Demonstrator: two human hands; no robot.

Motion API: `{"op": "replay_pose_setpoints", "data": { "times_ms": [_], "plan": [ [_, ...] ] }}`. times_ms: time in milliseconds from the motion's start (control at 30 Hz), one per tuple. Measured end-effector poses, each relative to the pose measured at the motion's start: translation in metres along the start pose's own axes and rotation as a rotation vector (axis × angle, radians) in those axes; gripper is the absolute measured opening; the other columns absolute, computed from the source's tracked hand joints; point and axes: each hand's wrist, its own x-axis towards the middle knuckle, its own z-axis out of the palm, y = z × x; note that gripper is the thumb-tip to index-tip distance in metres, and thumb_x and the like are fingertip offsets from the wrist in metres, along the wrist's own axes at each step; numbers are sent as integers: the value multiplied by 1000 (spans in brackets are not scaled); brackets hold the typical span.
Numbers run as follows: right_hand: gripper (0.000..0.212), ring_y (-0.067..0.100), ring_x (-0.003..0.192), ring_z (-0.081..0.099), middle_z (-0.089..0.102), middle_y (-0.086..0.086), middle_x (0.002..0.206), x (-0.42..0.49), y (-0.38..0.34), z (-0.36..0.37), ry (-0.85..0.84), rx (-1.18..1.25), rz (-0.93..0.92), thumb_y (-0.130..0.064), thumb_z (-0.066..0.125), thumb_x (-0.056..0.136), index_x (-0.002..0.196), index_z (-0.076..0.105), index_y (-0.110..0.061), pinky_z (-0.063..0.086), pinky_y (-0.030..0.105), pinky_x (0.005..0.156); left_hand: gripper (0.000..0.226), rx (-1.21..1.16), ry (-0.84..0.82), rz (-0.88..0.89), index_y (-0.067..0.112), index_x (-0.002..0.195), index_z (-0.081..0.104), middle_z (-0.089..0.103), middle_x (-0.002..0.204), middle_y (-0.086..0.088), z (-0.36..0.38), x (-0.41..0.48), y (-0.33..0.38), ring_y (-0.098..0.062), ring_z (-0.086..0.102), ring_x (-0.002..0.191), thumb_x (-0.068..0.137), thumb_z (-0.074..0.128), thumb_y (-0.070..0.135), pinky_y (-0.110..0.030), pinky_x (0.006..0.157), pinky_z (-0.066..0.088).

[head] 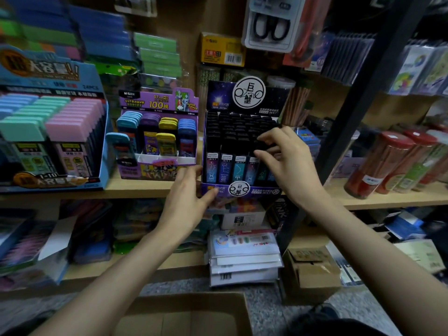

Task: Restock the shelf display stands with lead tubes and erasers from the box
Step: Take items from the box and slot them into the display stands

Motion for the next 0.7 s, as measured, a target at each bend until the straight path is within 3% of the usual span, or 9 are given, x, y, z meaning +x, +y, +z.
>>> {"op": "replay_pose_setpoints", "data": {
  "times_ms": [100, 233, 333, 433, 567, 700],
  "plan": [
    [22, 14, 81, 52, 46, 2, 101, 5, -5, -2, -18, -100, 1, -17, 65, 87, 106, 62, -6, 49, 39, 77, 55, 12, -42, 28, 12, 132, 45, 47, 130, -3, -8, -3, -2, -17, 50, 117, 84, 67, 28, -33, 97, 43],
    [28, 19, 95, 53, 48, 6, 113, 5, -17, -18, -18, -162, 8, -21, 64, 88, 114, 61, -10, 50, 41, 82, 40, 65, -77, 45, 15, 120, 52, 50, 115, 3, -29, -16, -12, -10, 52, 103, 84, 68, 25, -23, 83, 41],
    [24, 13, 87, 54, 53, 3, 105, -6, -35, -26, -62, -81, -32, -20, 65, 87, 109, 61, -12, 48, 24, 76, 29, 97, -161, 4, 18, 109, 56, 56, 106, 5, -51, -33, -33, -9, 55, 96, 84, 68, 23, -25, 80, 45],
    [19, 11, 83, 59, 64, -1, 92, -29, -50, -15, -329, 2, -8, -22, 67, 86, 103, 64, -14, 45, 21, 73, 26, 129, -290, -75, 18, 106, 55, 61, 100, 2, -71, -58, -66, -12, 59, 92, 83, 69, 22, -25, 75, 46],
    [16, 10, 82, 60, 66, -1, 88, -81, -57, 36, -716, 35, 65, -23, 67, 86, 98, 65, -14, 44, 21, 72, 39, 189, -310, -255, 6, 117, 50, 60, 102, -7, -81, -106, -135, -19, 59, 88, 84, 68, 15, -28, 74, 43],
    [12, 11, 77, 56, 67, 7, 89, -154, -54, 106, -1026, 97, 183, -15, 64, 86, 96, 66, -8, 40, 20, 66, 46, 199, -283, -533, -5, 123, 46, 54, 117, -23, -71, -173, -208, -34, 55, 104, 84, 66, 8, -37, 84, 44]
  ]
}}
